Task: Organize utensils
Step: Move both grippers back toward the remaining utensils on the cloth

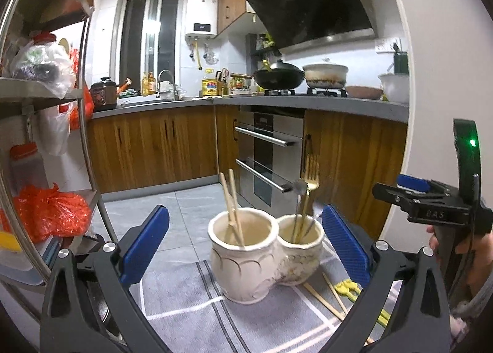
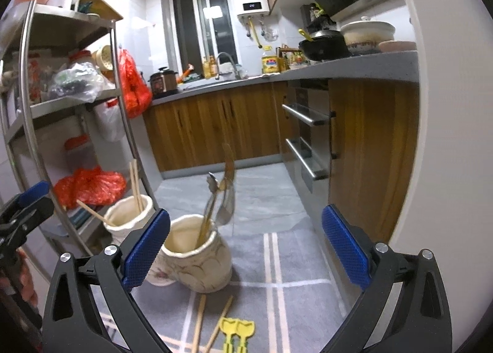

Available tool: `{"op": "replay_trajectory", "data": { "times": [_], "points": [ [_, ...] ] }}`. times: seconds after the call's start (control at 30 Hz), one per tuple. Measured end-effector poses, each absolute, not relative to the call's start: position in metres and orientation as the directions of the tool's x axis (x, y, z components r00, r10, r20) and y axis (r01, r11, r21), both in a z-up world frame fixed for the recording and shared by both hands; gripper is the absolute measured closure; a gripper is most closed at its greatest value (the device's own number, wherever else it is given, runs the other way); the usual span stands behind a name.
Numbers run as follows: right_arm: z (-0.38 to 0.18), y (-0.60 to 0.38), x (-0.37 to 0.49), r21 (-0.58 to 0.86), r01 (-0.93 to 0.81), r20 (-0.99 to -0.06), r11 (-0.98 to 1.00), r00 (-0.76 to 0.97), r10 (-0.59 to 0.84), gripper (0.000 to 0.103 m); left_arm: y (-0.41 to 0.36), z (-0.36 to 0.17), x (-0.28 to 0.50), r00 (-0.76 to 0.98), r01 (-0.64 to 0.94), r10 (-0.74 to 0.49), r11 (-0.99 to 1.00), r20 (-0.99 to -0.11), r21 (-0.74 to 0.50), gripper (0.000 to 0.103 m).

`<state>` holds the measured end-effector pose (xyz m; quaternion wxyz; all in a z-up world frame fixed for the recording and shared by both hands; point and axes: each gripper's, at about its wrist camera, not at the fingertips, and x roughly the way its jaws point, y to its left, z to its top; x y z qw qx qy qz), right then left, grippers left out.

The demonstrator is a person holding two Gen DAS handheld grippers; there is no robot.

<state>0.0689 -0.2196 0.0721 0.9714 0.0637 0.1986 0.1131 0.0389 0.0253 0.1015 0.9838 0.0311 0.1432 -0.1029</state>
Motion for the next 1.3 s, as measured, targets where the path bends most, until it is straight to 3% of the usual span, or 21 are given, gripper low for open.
{"op": "replay_trajectory", "data": {
  "times": [0.5, 0.8, 1.07, 1.27, 1.3],
  "points": [
    [0.029, -0.224, 0.059, 0.153, -0.225, -0.505, 0.962, 0.819, 0.272, 0.005, -0.006, 0.051, 0.026, 0.888, 0.237, -0.202, 0.971, -0.412, 0.036, 0.006],
    [-0.003, -0.230, 0.046, 0.049, -0.214, -0.578, 0.976, 0.791, 0.202, 0.005, -0.010, 0.018, 0.022, 0.856, 0.229, -0.169, 0.971, -0.488, 0.066, 0.006],
    [-0.025, -0.237, 0.055, 0.067, -0.215, -0.642, 0.974, 0.738, 0.207, 0.005, -0.014, -0.008, 0.027, 0.815, 0.226, -0.144, 0.971, -0.561, 0.078, 0.006],
    [-0.035, -0.223, 0.050, 0.074, -0.278, -0.679, 0.958, 0.689, 0.253, 0.010, -0.015, -0.017, 0.029, 0.791, 0.232, -0.143, 0.970, -0.595, 0.074, 0.006],
    [-0.037, -0.221, 0.049, 0.072, -0.285, -0.687, 0.956, 0.680, 0.255, 0.015, -0.015, -0.018, 0.029, 0.786, 0.234, -0.146, 0.970, -0.600, 0.070, 0.006]
  ]
}}
